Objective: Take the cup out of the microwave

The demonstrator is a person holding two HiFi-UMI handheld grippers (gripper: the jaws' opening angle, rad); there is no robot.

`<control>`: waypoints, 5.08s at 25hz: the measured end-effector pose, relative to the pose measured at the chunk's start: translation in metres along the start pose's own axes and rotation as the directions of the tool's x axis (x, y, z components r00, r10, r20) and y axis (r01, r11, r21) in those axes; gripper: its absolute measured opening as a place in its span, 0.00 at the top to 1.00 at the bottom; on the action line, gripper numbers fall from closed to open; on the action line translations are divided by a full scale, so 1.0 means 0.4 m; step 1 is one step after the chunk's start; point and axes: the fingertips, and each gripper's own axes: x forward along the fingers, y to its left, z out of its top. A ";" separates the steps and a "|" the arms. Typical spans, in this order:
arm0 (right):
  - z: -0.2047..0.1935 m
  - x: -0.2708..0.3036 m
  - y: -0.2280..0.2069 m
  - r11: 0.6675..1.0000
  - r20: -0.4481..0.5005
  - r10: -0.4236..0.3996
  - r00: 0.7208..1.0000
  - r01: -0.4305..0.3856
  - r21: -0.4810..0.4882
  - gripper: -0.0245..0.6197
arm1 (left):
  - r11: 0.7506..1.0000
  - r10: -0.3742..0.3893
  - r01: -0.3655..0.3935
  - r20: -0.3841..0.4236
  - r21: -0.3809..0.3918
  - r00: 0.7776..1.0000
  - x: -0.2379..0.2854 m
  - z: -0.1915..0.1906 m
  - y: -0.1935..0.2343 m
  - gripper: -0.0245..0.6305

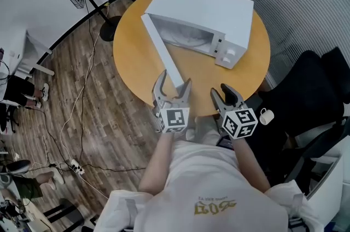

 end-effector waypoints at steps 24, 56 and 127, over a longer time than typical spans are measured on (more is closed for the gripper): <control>-0.012 0.069 0.057 0.996 -0.043 0.090 0.995 -0.090 -0.007 0.70 | 0.977 0.149 -0.158 -0.071 -0.145 0.986 -0.059 -0.084 0.164 0.48; 0.056 0.161 0.048 0.993 -0.020 0.076 0.997 -0.077 -0.085 0.70 | 0.906 0.214 -0.242 -0.117 -0.349 0.970 -0.091 -0.157 0.288 0.71; 0.018 0.779 -0.133 0.982 -0.193 0.177 0.965 -0.186 -0.032 0.71 | 0.862 0.221 -0.267 -0.155 -0.431 0.963 -0.093 -0.157 0.293 0.69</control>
